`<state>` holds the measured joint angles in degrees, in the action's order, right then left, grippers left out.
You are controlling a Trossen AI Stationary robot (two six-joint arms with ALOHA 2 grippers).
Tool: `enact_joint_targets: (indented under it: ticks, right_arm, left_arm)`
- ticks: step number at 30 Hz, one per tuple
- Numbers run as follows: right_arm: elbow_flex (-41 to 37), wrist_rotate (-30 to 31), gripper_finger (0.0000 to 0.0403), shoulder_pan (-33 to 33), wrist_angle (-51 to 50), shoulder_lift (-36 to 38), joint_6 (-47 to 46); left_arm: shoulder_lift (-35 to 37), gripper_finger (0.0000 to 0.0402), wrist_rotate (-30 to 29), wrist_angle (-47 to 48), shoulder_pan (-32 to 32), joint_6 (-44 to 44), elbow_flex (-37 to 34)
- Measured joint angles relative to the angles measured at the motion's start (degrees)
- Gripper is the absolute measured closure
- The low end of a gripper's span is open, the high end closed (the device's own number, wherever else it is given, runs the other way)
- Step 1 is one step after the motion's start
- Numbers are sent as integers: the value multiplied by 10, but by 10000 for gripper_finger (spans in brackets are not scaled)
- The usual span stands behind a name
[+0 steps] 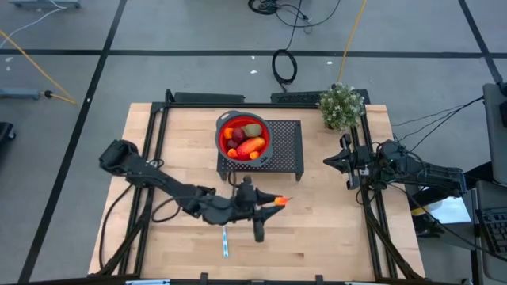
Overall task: Pick & Place Fruit
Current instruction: Put the peach into the strainer on the shelf
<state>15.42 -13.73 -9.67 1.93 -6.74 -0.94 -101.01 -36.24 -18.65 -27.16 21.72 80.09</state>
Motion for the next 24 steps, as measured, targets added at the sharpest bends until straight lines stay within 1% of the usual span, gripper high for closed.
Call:
enact_joint_targets:
  ticks: [6,11,18,24]
  right_arm:
    - [0,0,403,0,0,0,1]
    - [0,1,403,0,0,0,1]
    - [0,1,403,0,0,0,1]
    - [0,1,403,0,0,0,1]
  left_arm:
    - [11,291,2,70,26,-2,0]
    - [55,291,-7,162,54,-6,0]
    - [111,291,-15,281,104,-58,0]
    - [132,291,-13,356,154,-94,0]
